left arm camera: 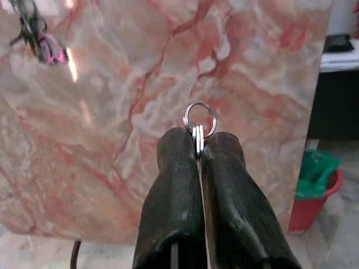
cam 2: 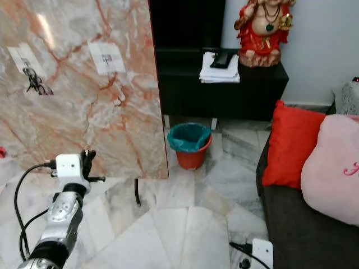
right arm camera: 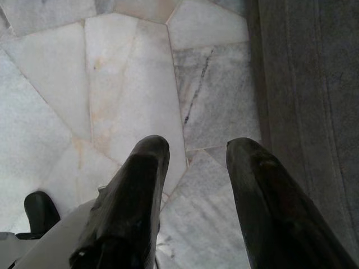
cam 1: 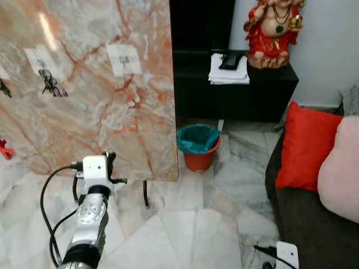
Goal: Hang keys on a hook
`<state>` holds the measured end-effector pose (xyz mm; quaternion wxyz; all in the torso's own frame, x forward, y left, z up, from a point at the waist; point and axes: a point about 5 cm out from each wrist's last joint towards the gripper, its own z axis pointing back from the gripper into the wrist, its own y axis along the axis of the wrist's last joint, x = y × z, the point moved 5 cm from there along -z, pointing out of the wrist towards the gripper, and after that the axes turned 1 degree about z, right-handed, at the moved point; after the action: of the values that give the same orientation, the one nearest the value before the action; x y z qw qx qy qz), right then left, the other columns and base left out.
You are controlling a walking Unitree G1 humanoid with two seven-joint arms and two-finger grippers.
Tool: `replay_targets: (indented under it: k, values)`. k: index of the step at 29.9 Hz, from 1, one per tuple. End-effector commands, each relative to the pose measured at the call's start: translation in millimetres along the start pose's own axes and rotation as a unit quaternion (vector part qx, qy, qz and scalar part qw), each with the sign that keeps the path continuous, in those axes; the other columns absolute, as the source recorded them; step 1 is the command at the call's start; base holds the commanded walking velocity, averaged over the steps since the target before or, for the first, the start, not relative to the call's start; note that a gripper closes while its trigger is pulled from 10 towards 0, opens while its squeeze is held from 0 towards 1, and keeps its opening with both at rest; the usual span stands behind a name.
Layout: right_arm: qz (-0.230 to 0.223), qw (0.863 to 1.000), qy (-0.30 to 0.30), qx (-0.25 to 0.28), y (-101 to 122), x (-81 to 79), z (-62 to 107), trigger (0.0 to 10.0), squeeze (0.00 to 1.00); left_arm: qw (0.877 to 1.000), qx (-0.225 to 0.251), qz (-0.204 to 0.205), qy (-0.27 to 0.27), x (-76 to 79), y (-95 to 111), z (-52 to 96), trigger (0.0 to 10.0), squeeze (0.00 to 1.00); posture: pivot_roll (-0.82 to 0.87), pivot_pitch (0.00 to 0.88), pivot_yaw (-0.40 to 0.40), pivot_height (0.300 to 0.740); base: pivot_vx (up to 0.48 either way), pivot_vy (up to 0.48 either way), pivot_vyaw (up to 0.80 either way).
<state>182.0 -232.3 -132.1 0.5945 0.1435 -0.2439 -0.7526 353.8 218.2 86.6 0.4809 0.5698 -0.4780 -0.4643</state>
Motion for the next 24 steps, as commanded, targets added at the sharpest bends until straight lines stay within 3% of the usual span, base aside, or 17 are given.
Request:
replay_targets:
  k: [1, 12, 18, 21, 24]
  values:
    - [0.0, 1.0, 0.002, 0.005, 1.4, -1.1, 0.0, 10.0, 0.0, 0.999, 0.047, 0.012, -0.008, -1.1, 24.7, 4.8, 10.0, 0.0, -0.15, 0.0, 0.02, 0.74, 0.0, 0.0, 0.0]
    - [0.008, 1.0, 0.004, 0.006, 3.2, 0.1, -0.2, 10.0, 0.0, 0.997, 0.066, 0.04, -0.006, -2.5, 44.6, 14.5, 10.0, 0.0, -0.15, 0.0, 0.018, 0.74, 0.0, 0.0, 0.0]
    - [0.021, 1.0, 0.011, 0.002, 2.1, -1.5, -0.3, 10.0, 0.0, 0.995, 0.068, 0.068, -0.004, -1.3, 51.0, 9.9, 10.0, 0.0, -0.15, 0.0, 0.016, 0.74, 0.0, 0.0, 0.0]
    - [0.04, 0.999, 0.02, -0.007, -1.1, -4.9, -0.1, 10.0, 0.0, 0.995, 0.066, 0.072, -0.008, -0.6, 55.3, 7.6, 10.0, 0.0, -0.15, 0.0, 0.016, 0.74, 0.0, 0.0, 0.8]
    - [0.029, 0.999, 0.02, -0.007, -1.7, -5.4, 0.0, 10.0, 0.0, 0.995, 0.063, 0.077, -0.008, -1.6, 59.2, 5.8, 10.0, 0.0, -0.15, 0.0, 0.016, 0.74, 0.08, 0.0, 0.69]
